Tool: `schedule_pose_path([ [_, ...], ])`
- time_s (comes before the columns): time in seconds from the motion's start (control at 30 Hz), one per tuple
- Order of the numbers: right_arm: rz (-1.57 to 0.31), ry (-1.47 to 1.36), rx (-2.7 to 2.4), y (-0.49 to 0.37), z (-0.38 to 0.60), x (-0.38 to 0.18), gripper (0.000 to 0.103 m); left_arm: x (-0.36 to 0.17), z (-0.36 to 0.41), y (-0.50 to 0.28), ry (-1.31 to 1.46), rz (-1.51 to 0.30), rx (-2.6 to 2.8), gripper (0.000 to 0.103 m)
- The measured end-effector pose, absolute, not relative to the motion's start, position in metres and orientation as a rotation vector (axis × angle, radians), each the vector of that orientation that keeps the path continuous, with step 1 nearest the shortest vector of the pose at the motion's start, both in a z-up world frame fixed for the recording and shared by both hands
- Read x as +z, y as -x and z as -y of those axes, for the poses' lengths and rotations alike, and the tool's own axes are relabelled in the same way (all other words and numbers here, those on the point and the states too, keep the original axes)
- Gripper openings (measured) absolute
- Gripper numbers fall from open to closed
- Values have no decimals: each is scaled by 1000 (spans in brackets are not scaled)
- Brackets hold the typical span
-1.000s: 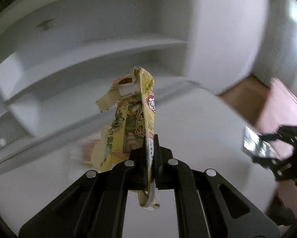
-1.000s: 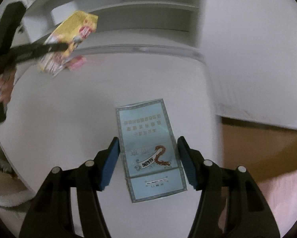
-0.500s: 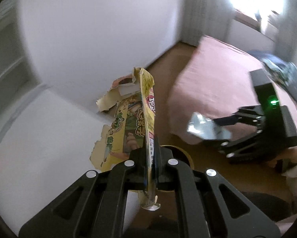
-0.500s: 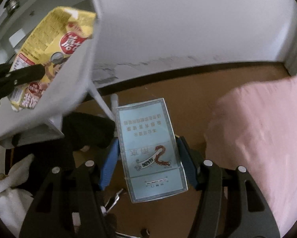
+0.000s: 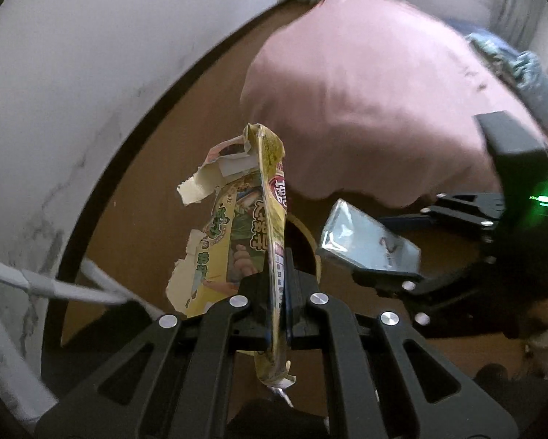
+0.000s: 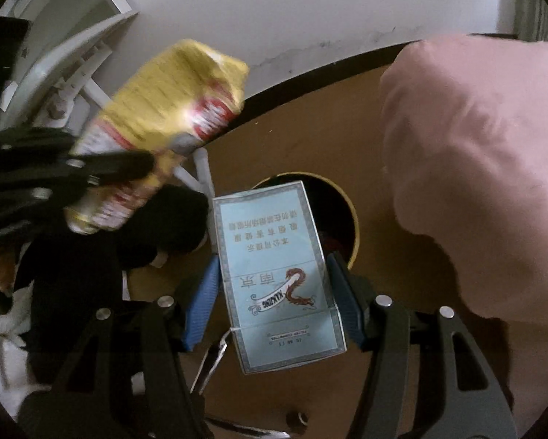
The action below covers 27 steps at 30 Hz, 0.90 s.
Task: Collect trash
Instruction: 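Carry the snack bag and card over the black bin and open both grippers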
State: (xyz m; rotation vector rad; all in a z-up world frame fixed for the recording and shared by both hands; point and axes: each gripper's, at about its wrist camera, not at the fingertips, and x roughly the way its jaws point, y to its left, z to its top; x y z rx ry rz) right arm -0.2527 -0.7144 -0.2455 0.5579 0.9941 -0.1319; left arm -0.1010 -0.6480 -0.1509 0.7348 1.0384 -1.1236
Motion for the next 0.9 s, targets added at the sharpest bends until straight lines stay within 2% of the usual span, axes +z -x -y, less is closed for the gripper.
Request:
schedule_pose_path([
  [0.13,-991,-557,-103,232,713,-283,58,-213,665,84,-771,-1145,-1068,3],
  [0.43,-1098,-630,-96,195,719,-349,58,-295,659,62,-823,-1311,-1015,4],
  [0.7,-1186,-684,-132,189,720,-388,58,-334,660,53,-834,-1443,-969,4],
  [0.9,-1232,-689,-144,179,720,-397,58,-352,656,43,-808,-1520,-937,4],
])
